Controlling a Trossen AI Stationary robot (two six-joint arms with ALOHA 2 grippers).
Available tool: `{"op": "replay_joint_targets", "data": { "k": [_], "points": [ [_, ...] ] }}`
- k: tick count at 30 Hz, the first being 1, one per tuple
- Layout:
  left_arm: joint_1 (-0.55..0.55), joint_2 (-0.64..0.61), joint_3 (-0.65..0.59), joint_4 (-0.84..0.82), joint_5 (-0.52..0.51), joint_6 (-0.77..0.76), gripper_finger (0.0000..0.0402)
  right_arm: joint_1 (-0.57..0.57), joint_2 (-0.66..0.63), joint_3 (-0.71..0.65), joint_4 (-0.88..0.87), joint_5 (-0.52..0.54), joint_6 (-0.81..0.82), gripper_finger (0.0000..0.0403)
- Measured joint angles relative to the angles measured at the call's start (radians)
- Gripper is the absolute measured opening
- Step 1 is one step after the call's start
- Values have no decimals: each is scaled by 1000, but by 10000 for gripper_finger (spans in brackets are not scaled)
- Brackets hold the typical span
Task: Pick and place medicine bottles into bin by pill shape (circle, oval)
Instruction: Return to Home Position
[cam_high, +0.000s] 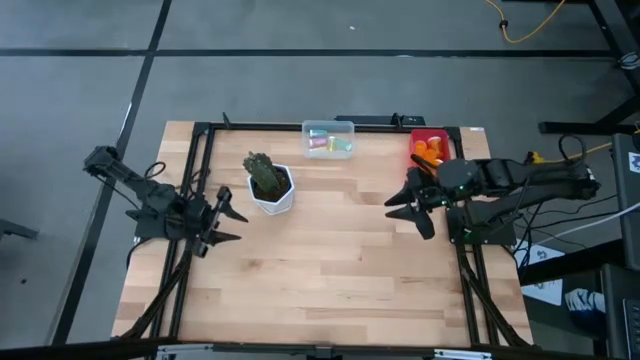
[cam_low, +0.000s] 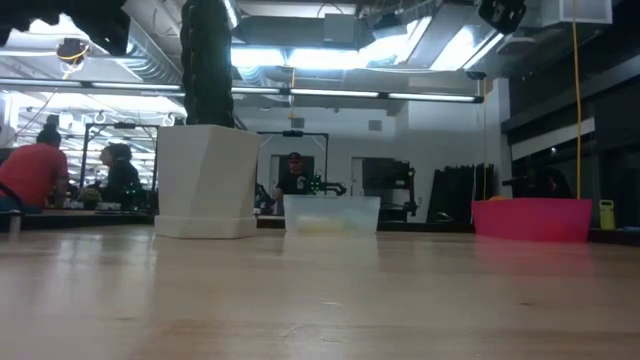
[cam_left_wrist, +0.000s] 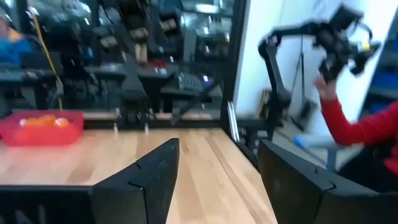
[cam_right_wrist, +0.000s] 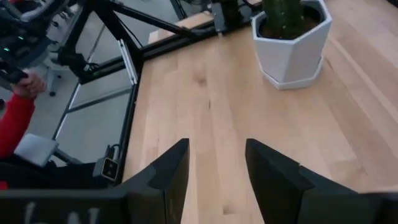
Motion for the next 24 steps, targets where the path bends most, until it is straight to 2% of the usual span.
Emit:
{"op": "replay_joint_targets", "data": {
  "k": [4, 10, 13, 19, 24],
  "points": [
    [46, -39, -72, 119, 0, 46, 211, 1, 1, -45, 63, 0, -7, 158],
    [112, -42, -181, 199, 1, -33, 211, 0, 0, -92, 77, 96, -6, 158],
    [134, -42, -223, 268, 34, -31, 211, 0, 0, -116, 95, 119, 2, 158],
    [179, -42, -223, 273, 61, -6, 211, 0, -2, -169, 156, 134, 12, 158],
    [228, -41, -223, 215, 183, -22, 211, 0, -8, -236, 224, 147, -12, 158]
  ]
}}
